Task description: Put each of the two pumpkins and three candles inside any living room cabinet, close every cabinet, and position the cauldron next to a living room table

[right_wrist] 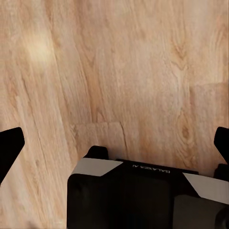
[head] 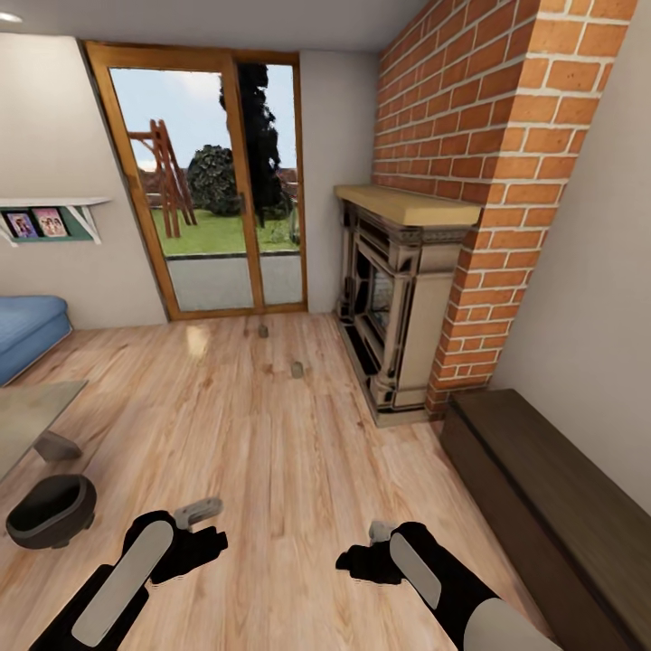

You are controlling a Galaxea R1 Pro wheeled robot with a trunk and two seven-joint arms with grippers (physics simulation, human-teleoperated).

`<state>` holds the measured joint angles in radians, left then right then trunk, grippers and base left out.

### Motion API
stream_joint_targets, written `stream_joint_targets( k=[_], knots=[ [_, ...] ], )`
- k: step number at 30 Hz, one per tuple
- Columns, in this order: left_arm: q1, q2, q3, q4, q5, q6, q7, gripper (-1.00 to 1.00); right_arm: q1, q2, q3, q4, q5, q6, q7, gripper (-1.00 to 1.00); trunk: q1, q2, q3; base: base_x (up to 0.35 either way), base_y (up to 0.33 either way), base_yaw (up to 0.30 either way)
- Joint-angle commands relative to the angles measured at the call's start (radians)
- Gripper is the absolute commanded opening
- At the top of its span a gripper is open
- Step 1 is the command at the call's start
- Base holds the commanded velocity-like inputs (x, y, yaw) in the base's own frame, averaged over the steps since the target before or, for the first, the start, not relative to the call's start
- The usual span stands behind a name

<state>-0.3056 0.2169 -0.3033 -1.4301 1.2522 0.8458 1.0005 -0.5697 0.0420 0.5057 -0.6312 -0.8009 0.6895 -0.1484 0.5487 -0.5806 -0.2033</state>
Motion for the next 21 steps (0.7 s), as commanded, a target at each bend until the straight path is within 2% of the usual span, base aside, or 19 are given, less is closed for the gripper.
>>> stream_joint_targets(
  k=[1,17,21],
  knots=[
    [-0.001,0.001,-0.002,-0.001,0.009,0.001,0.010,1.00,-0.001,-0.001,0.004,-0.001,-0.011,0.002,-0.009,1.00,0.001,-0.002,-0.002,0.328,0.005,0.000],
    [-0.001,0.001,-0.002,-0.001,0.009,0.001,0.010,1.00,-0.001,-0.001,0.004,-0.002,-0.011,0.001,-0.010,1.00,0.001,-0.002,-0.002,0.331,0.045,0.001],
    [-0.001,0.001,-0.001,-0.001,0.009,0.001,0.010,1.00,-0.001,0.000,0.004,-0.002,-0.011,0.001,-0.010,1.00,0.001,-0.002,-0.002,0.326,0.096,0.118]
  ],
)
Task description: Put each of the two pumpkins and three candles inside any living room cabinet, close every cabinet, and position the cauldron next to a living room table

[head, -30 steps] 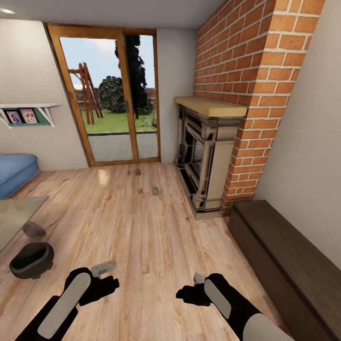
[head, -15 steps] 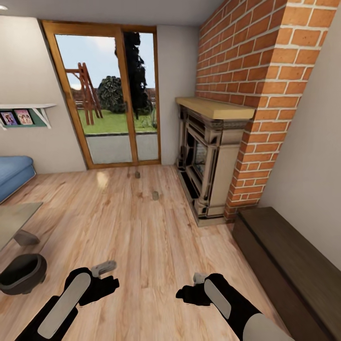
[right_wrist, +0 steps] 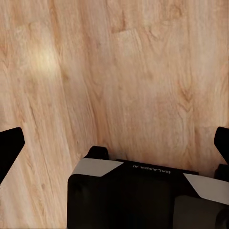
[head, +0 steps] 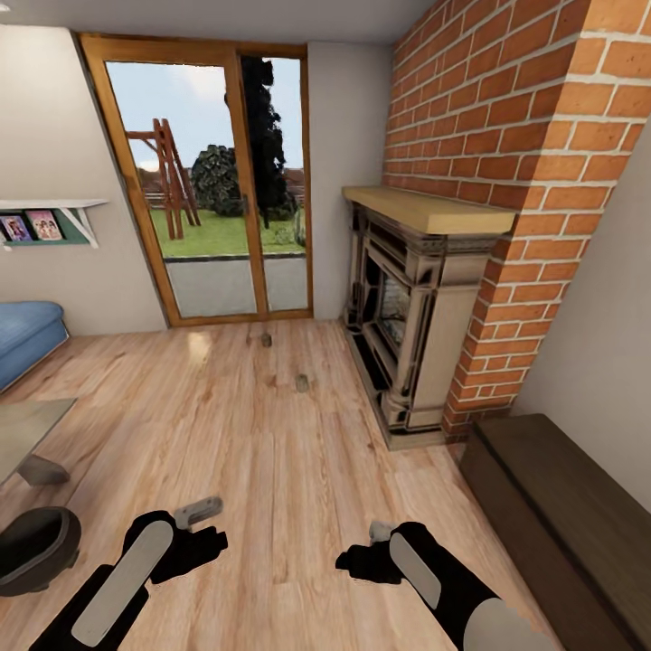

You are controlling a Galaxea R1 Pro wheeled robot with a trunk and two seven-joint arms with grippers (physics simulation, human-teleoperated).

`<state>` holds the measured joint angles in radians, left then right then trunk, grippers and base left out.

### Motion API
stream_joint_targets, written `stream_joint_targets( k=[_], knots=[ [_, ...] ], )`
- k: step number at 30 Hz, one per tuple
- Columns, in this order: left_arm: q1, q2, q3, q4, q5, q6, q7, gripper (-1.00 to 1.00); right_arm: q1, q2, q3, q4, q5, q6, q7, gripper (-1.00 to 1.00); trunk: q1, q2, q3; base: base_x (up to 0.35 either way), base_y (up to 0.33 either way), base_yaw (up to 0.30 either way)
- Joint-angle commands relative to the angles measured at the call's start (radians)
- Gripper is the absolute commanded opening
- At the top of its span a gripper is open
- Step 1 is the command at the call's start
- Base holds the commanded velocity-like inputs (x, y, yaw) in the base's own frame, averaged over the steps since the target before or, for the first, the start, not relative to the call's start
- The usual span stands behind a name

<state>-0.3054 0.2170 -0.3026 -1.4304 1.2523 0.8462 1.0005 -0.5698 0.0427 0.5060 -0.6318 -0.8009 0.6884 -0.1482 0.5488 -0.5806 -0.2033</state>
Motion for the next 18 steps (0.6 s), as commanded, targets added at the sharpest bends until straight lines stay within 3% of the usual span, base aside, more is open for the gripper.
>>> stream_joint_targets(
  k=[1,18],
  knots=[
    [-0.001,0.001,-0.002,-0.001,0.009,0.001,0.010,1.00,-0.001,-0.001,0.003,-0.002,-0.011,0.002,-0.009,1.00,0.001,-0.001,-0.002,0.305,0.139,0.144],
    [-0.001,0.001,-0.002,-0.001,0.009,0.001,0.010,1.00,-0.001,-0.001,0.003,-0.002,-0.011,0.002,-0.010,1.00,0.001,-0.001,-0.002,0.289,0.146,0.019]
  ],
)
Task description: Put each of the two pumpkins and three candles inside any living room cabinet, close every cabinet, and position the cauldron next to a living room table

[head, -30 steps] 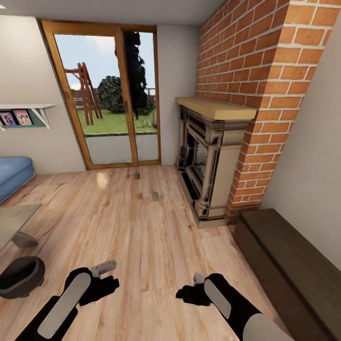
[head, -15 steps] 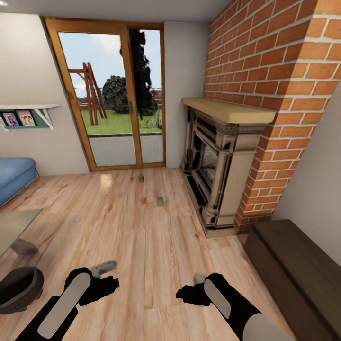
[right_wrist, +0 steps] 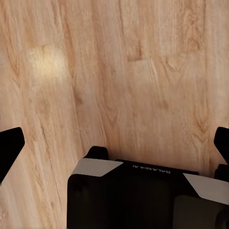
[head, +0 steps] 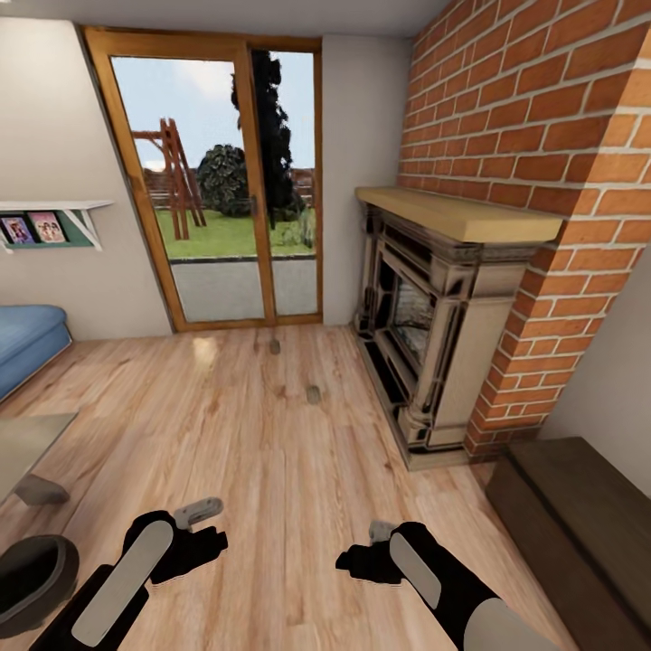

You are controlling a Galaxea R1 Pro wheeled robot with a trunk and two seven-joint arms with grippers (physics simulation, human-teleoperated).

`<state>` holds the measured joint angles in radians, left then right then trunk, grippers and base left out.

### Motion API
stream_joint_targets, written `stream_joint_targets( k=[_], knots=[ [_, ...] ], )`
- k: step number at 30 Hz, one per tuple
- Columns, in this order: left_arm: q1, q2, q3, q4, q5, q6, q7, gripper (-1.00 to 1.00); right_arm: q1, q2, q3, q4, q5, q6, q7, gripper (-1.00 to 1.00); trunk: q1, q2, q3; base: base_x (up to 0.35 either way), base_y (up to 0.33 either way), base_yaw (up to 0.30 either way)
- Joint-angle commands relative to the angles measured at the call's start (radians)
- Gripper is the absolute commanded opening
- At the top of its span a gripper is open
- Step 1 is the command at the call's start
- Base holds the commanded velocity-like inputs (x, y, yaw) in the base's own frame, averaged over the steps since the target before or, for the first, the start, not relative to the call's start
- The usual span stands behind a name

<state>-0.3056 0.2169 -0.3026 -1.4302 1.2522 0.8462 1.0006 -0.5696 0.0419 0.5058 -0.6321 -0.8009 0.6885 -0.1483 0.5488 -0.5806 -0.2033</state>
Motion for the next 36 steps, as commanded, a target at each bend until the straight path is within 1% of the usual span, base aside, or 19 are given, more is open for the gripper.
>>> stream_joint_targets(
  k=[1,36],
  knots=[
    [-0.001,0.001,-0.002,-0.001,0.009,0.001,0.010,1.00,-0.001,-0.001,0.003,-0.001,-0.011,0.002,-0.009,1.00,0.001,-0.001,-0.002,0.306,0.095,0.000],
    [-0.001,0.001,-0.003,-0.001,0.010,0.001,0.010,1.00,-0.001,0.001,0.003,-0.001,-0.010,0.001,-0.010,1.00,0.001,-0.001,-0.002,0.310,0.077,0.000]
  ],
)
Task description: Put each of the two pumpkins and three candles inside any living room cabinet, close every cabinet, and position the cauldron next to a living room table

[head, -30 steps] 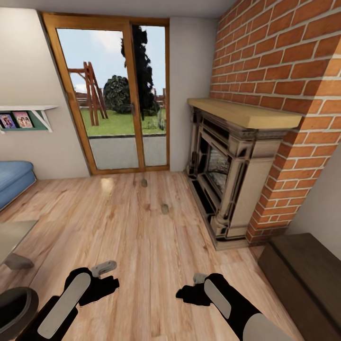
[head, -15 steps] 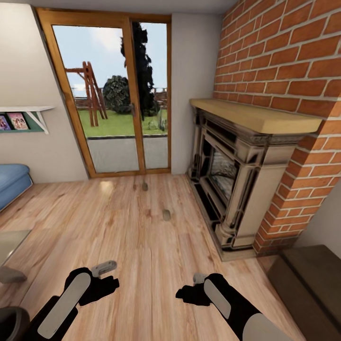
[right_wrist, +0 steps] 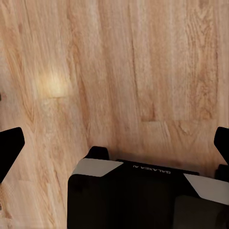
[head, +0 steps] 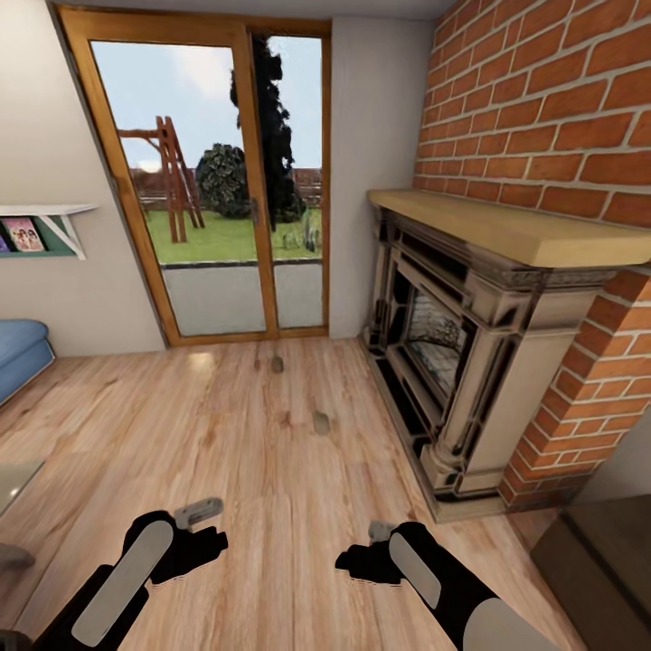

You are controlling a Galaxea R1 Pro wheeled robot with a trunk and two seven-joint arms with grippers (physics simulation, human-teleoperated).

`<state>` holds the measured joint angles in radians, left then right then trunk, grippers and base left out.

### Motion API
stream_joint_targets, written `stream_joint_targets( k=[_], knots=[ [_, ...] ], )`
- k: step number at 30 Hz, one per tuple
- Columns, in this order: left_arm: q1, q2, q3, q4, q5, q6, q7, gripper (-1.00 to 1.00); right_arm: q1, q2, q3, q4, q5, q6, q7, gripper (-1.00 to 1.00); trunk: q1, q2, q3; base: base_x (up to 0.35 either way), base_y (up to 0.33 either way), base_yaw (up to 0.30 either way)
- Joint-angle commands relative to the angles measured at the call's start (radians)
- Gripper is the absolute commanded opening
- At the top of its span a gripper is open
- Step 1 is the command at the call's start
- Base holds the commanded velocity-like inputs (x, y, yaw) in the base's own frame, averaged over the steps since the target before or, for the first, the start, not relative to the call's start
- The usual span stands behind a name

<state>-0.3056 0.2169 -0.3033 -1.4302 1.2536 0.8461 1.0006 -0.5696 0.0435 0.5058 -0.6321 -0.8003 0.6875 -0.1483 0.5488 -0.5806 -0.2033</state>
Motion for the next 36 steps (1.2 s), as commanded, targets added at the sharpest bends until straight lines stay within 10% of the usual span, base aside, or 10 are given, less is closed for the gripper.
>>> stream_joint_targets(
  k=[1,36],
  knots=[
    [-0.001,0.001,-0.002,-0.001,0.009,0.001,0.010,1.00,-0.001,-0.001,0.004,-0.001,-0.010,0.002,-0.010,1.00,0.001,-0.001,-0.002,0.311,0.073,0.000],
    [-0.001,0.001,-0.002,-0.001,0.008,0.001,0.010,1.00,-0.001,-0.001,0.004,-0.001,-0.011,-0.005,-0.010,1.00,0.001,-0.001,-0.002,0.311,0.065,0.000]
  ],
)
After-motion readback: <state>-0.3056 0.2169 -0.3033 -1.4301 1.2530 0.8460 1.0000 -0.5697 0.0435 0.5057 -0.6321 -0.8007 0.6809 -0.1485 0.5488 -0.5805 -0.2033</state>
